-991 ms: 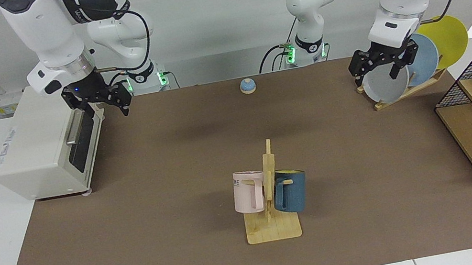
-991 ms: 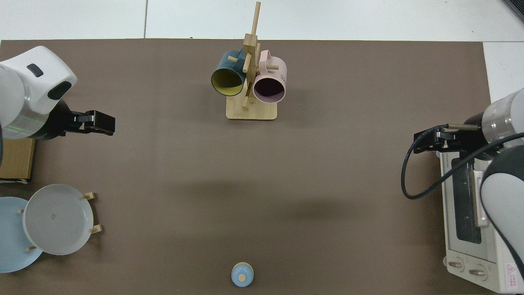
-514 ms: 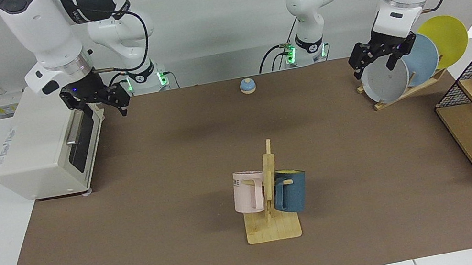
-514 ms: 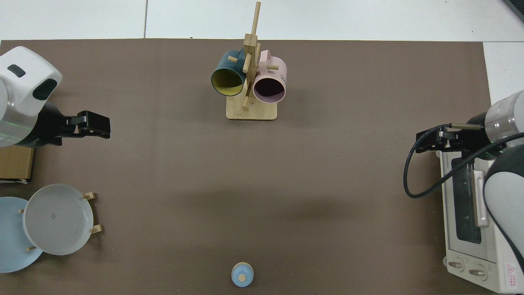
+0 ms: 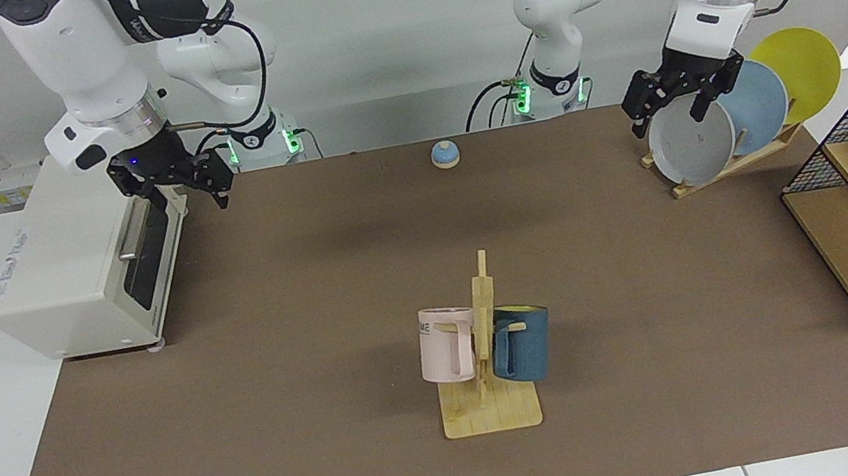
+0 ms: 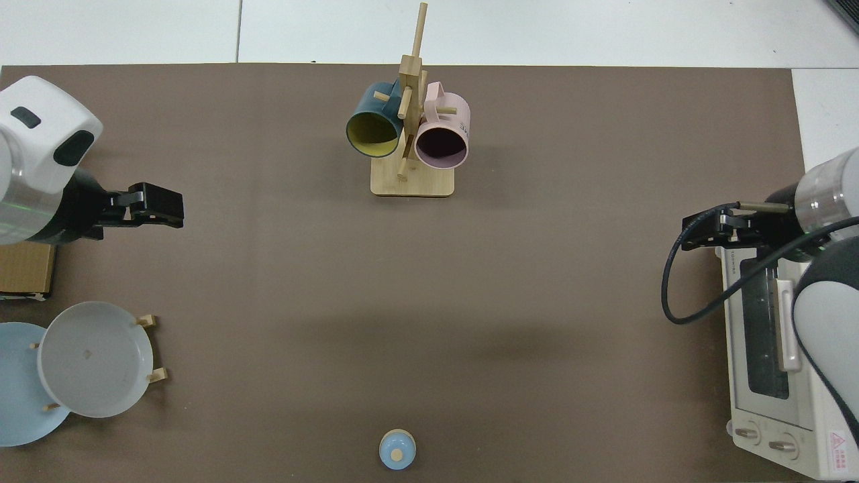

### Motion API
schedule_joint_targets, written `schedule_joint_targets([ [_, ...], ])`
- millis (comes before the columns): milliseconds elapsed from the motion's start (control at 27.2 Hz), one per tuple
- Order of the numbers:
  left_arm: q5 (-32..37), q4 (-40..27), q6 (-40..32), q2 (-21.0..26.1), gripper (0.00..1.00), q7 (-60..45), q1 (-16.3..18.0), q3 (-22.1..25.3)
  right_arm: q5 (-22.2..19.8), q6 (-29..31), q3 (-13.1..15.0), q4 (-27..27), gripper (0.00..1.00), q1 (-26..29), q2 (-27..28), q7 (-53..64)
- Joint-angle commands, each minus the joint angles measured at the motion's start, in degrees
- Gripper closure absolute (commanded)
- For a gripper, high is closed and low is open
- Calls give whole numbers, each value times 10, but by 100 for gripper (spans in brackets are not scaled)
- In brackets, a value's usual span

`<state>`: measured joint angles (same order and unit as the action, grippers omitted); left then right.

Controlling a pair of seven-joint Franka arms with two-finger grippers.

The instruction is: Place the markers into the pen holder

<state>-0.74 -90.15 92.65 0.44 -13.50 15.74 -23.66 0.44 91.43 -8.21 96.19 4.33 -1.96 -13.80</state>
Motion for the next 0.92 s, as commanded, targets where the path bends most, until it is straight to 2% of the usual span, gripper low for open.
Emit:
schedule_joint_targets([
  [0, -4, 1, 0, -6, 0, -1, -115, 118, 10, 6, -6, 11, 0, 13, -12, 18],
  [183, 0, -1, 0, -10, 0, 0, -160, 150, 10, 6, -6, 12, 0, 13, -12, 18],
  [661, 4, -2, -13, -16, 0, 14, -135, 154, 10, 6, -6, 11, 0, 13, -12, 18],
  [881, 4, -2, -13, -16, 0, 14, -135, 154, 10, 6, -6, 11, 0, 13, -12, 18],
])
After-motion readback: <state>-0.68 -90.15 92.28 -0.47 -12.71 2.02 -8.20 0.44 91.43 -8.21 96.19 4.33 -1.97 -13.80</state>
